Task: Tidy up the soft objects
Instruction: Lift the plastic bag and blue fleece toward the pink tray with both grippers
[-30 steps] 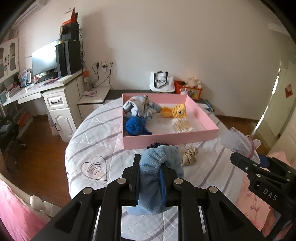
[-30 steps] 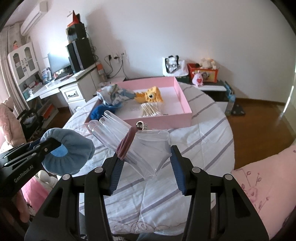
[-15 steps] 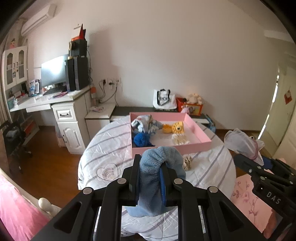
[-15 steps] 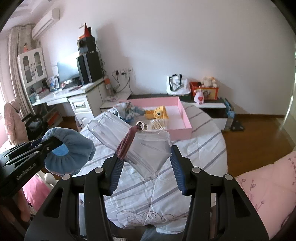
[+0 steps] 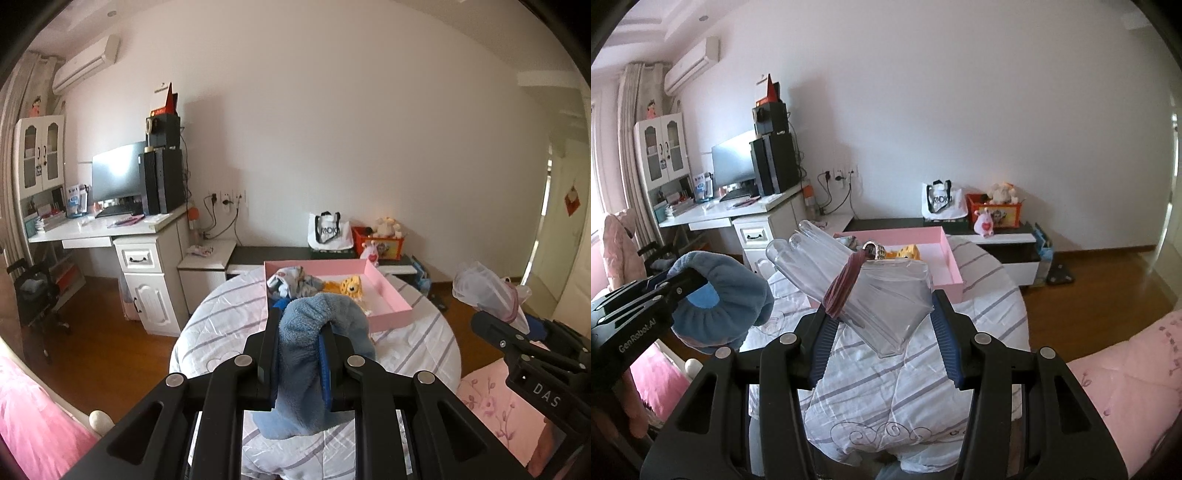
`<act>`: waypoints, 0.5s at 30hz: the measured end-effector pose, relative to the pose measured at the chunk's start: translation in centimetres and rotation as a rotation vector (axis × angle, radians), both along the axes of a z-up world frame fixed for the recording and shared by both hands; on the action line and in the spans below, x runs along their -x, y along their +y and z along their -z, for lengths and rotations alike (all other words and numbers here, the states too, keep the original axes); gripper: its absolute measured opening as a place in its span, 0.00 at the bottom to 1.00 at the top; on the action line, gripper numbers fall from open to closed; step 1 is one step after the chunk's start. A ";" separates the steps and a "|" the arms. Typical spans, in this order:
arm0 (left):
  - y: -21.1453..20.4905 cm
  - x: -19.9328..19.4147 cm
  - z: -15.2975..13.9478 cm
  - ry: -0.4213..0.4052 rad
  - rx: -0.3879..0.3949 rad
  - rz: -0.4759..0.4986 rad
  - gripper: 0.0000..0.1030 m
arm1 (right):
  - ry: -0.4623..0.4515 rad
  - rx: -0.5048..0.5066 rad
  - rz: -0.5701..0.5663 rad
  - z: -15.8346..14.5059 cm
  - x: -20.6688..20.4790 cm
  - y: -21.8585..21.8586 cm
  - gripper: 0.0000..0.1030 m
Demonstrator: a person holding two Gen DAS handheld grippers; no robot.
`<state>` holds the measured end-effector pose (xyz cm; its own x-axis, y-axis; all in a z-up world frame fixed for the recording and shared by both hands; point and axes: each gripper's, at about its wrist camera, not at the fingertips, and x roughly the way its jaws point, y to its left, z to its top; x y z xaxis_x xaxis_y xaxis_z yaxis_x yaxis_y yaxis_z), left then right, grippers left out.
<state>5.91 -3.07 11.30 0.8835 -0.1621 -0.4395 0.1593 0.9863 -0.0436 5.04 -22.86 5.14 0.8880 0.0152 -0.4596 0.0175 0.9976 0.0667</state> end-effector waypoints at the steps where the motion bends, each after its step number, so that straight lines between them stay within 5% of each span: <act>1: 0.0 0.3 -0.1 -0.006 0.000 -0.002 0.14 | -0.003 0.000 0.001 -0.1 0.1 0.0 0.45; 15: -0.2 0.7 0.2 -0.009 0.000 0.000 0.14 | -0.012 0.003 0.006 -0.3 0.8 0.3 0.45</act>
<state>5.23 -3.26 11.06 0.8872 -0.1619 -0.4320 0.1596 0.9863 -0.0419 4.27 -22.60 5.48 0.8936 0.0083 -0.4489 0.0231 0.9977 0.0644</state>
